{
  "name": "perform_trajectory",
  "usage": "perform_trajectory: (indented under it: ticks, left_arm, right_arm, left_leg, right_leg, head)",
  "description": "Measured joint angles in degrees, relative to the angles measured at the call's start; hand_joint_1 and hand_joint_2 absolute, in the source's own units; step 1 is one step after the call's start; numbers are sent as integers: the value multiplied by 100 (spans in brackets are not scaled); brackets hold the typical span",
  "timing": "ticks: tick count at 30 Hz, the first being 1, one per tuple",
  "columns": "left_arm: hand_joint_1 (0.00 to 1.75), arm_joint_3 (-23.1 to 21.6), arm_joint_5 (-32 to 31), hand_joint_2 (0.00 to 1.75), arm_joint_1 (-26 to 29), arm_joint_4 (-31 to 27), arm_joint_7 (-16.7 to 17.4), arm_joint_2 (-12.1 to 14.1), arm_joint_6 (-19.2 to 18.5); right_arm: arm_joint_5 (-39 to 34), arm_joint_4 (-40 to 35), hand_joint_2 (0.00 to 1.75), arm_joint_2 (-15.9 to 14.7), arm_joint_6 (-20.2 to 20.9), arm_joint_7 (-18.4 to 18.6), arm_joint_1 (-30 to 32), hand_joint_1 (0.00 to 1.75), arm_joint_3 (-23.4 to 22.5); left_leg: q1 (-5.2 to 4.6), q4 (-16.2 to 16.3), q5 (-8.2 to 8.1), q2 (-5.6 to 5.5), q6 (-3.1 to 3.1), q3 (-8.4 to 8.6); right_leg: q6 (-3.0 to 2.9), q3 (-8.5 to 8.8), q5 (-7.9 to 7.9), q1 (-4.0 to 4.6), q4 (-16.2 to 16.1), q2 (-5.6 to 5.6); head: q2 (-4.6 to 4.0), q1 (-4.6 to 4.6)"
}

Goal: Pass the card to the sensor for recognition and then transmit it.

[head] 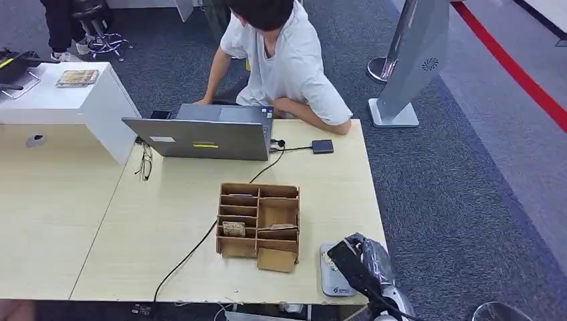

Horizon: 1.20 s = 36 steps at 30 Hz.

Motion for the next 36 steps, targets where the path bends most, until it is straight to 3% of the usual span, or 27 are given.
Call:
perform_trajectory:
  ticks: [16, 31, 36]
  left_arm:
    - [0, 4, -63, 0, 123, -286, 63, 52, -33]
    - [0, 177, -380, 0, 115, -264, -345, 22, -265]
    - [0, 291, -463, 0, 86, -146, -472, -44, -319]
  right_arm:
    - [336, -1266, 175, -2, -490, -756, 191, 175, 487]
    - [553, -2078, 175, -4, -1624, -1854, 240, 175, 955]
    - [559, -2186, 175, -4, -1886, -2033, 234, 175, 1091]
  left_leg:
    - [0, -1, 0, 0, 0, -10]
    - [1, -1, 0, 0, 0, -11]
    - [1, -1, 0, 0, 0, -11]
  right_leg:
    - [-1, -10, -1, 0, 1, 0]
    - [-1, -10, -1, 1, 1, 0]
    - [-1, -10, -1, 1, 1, 0]
  head:
    - [0, -2]
    - [0, 0]
    - [0, 2]
